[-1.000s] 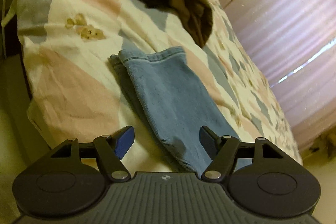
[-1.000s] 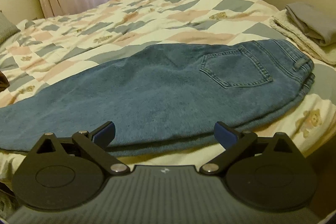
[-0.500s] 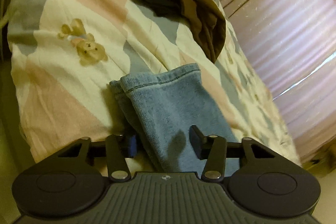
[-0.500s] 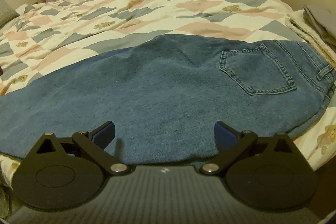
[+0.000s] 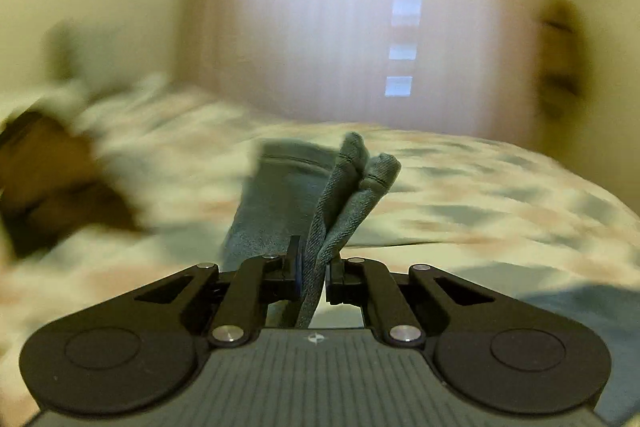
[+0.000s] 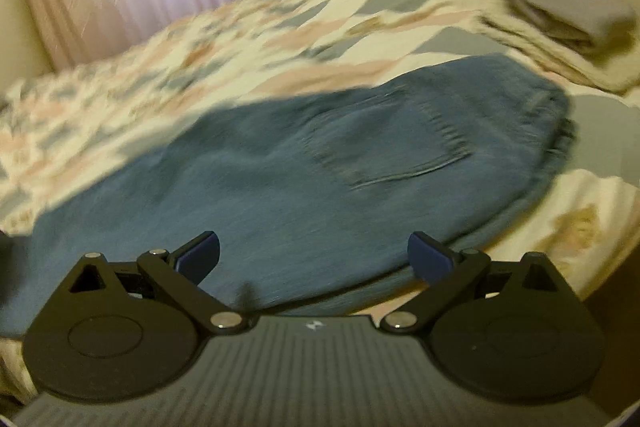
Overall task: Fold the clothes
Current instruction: 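Grasp the jeans hem with the left gripper while the right gripper grasps the waistband, then fold the jeans hem over onto the waistband with both grippers and release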
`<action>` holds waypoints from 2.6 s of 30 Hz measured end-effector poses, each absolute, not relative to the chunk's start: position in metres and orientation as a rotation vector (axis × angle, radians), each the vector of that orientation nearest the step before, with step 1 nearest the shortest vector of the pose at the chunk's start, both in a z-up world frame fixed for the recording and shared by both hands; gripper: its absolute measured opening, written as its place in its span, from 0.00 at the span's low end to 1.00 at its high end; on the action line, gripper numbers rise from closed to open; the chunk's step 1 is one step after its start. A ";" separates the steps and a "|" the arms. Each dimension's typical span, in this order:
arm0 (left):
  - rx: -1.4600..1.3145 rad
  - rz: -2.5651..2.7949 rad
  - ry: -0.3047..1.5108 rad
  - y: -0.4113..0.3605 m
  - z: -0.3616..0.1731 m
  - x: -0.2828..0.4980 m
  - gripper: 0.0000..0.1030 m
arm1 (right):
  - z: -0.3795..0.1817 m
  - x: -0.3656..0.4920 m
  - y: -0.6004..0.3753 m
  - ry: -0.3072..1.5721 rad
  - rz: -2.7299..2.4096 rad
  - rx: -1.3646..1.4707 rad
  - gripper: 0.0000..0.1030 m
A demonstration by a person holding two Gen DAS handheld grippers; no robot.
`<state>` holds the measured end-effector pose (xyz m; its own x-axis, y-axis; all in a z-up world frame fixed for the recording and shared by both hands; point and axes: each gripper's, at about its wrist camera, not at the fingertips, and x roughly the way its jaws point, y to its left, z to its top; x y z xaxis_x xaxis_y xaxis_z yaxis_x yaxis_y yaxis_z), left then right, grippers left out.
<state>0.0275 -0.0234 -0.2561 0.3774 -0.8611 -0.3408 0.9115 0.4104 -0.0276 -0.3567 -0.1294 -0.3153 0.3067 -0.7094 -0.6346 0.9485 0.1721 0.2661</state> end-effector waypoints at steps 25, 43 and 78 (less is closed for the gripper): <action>0.631 -1.526 0.184 -0.080 -0.345 -0.185 0.10 | -0.396 -0.321 -0.248 0.164 -0.440 1.590 0.33; 0.363 -1.788 0.393 -0.043 -0.259 -0.097 0.30 | -0.286 -0.425 -0.257 0.080 -0.673 1.028 0.18; 0.747 -1.633 0.550 -0.188 -0.331 -0.134 0.30 | -0.312 -0.526 -0.268 0.400 -1.368 0.745 0.50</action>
